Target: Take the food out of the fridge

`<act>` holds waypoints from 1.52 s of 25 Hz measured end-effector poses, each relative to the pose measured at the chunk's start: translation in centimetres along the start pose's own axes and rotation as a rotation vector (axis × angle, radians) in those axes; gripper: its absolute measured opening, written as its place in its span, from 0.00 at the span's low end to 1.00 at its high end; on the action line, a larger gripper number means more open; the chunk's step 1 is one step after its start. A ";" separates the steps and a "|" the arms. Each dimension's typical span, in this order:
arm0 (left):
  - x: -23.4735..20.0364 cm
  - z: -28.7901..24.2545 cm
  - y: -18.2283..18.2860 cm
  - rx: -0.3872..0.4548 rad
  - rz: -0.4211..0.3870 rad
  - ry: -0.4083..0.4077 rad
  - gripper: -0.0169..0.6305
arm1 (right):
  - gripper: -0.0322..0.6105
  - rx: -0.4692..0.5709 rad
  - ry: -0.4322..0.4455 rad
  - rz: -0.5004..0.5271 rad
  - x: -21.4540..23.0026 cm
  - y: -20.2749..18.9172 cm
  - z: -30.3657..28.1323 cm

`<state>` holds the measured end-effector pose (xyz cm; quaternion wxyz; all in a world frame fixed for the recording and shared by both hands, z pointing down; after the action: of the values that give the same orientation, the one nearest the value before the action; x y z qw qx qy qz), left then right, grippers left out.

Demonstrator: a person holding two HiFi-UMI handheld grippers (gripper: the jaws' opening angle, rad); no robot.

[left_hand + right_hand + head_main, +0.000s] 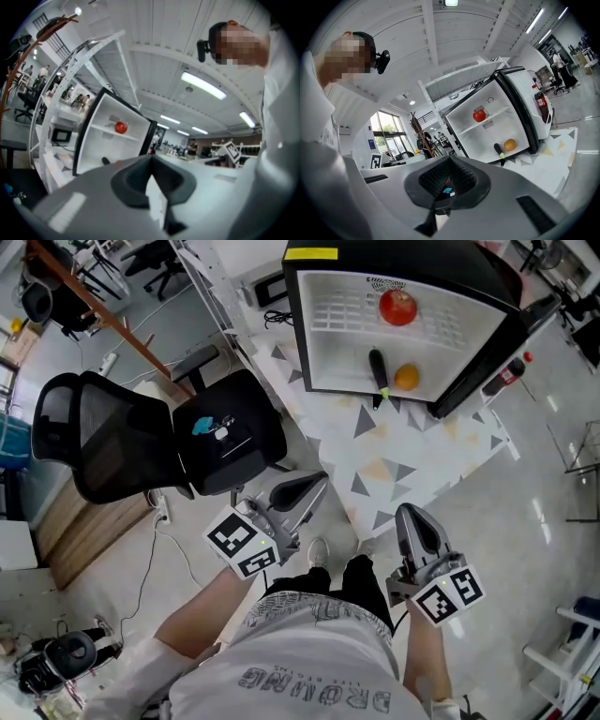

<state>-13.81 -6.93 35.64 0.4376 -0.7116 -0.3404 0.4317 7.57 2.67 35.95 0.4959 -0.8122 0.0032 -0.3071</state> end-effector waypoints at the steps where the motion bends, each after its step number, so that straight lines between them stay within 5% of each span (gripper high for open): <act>1: -0.2 -0.4 0.2 -0.001 -0.002 0.004 0.04 | 0.03 0.000 0.003 -0.002 0.3 0.2 -0.2; 17: -5.6 -9.8 0.5 -0.087 -0.001 0.192 0.04 | 0.03 -0.062 0.070 -0.015 8.9 5.4 -3.3; 38: -12.0 -23.3 -0.6 -0.220 -0.046 0.304 0.04 | 0.03 -0.147 0.127 -0.072 18.2 7.4 -5.5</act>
<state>2.63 -24.68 45.65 0.4134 -0.8040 -0.3317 0.2695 21.77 -11.16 40.70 0.4225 -0.8249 0.0277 -0.3747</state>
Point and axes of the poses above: the fingertips, and each gripper's own axes: z backward along the fingers, x to its right, y out of its top, the point moved 7 cm from there along z, backward along the fingers, and after that the axes turned 14 degrees about -x, right-handed, at the moved point
